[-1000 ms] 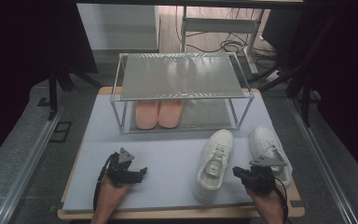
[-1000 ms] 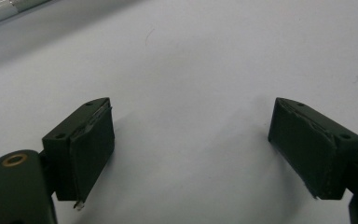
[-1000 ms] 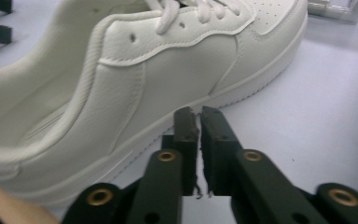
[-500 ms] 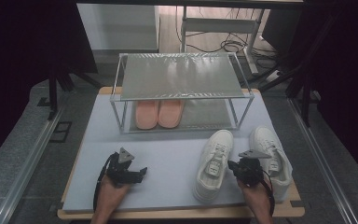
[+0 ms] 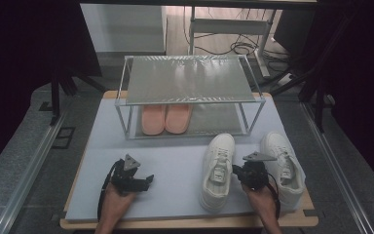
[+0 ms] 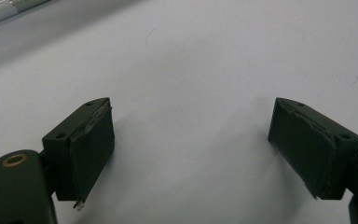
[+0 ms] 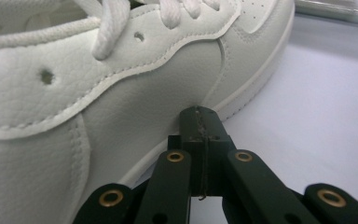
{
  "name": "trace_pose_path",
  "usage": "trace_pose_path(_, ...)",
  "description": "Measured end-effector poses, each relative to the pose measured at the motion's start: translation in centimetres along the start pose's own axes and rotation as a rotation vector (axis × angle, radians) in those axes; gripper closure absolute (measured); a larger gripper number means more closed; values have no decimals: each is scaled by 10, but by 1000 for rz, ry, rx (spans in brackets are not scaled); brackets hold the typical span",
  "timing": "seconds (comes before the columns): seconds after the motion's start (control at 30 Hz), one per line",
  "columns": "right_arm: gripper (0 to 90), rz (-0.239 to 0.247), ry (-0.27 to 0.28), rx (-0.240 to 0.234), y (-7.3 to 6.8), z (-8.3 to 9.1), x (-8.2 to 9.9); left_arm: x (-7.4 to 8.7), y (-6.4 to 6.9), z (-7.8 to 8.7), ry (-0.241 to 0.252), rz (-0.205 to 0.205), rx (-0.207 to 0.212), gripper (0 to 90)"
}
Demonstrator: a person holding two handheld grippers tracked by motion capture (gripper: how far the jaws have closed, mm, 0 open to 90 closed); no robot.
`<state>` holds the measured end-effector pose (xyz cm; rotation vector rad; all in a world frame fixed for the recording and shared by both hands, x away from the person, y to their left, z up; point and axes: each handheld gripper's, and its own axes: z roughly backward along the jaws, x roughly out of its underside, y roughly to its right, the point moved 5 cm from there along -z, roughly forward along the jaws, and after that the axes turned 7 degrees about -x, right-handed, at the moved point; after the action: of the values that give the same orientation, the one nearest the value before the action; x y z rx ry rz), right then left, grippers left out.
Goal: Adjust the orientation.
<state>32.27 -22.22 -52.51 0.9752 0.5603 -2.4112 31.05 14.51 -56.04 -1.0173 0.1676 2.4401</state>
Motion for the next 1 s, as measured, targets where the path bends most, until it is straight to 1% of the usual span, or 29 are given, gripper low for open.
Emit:
trace_pose_path(0.2, 900, 18, 2, -44, -7, -13, -9, 0, 0, 0, 0, 0, 0, 146)
trace_pose_path(0.47, 900, 49, -7, -79, -16, -25, -17, 0, 0, 0, 0, -1, 0, 146)
trace_pose_path(0.67, 900, 72, -15, -118, -24, -36, -24, 0, 0, 0, 0, -1, 0, 146)
trace_pose_path(1.0, 900, 132, -39, -182, -40, -55, -36, 0, 0, 0, 1, -1, -1, 146)
